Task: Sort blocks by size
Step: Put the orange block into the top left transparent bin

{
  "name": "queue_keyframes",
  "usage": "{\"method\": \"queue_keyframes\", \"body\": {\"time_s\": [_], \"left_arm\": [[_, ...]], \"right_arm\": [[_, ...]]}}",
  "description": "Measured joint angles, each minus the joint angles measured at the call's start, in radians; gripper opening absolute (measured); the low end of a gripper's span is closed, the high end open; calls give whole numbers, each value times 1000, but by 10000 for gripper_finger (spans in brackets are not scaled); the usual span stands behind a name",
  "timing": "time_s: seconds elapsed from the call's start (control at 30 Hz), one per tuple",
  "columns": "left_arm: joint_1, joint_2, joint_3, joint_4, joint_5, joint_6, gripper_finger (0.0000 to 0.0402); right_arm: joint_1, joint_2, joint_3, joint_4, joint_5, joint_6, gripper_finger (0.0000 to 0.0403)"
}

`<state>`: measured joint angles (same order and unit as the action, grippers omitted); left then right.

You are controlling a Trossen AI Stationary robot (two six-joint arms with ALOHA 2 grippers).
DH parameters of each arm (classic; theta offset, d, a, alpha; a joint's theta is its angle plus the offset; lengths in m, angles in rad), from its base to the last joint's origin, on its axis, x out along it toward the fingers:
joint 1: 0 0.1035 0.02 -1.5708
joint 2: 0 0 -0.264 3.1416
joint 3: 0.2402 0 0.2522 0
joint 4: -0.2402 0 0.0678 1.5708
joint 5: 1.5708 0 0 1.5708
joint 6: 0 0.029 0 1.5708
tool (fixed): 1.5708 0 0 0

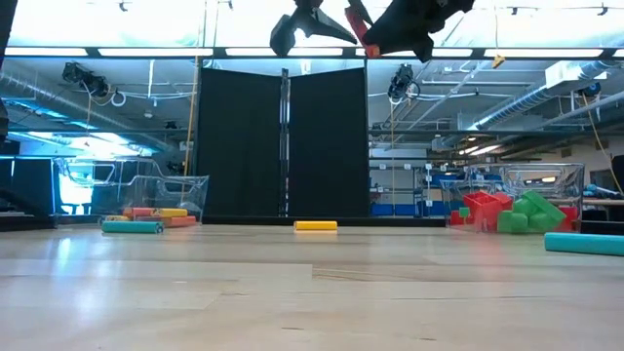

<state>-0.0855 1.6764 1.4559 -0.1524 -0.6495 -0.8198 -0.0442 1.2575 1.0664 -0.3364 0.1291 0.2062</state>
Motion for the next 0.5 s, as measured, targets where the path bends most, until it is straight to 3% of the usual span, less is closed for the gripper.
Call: {"method": "queue_keyframes", "body": {"time_s": [0.17, 0.5], "left_arm": [[4, 0, 1, 5, -8, 26, 80], [7, 0, 1, 16, -10, 123, 66]], "right_arm": [[-19, 0, 0, 6, -14, 0, 119], [-20, -2, 0, 8, -45, 1, 134]]}}
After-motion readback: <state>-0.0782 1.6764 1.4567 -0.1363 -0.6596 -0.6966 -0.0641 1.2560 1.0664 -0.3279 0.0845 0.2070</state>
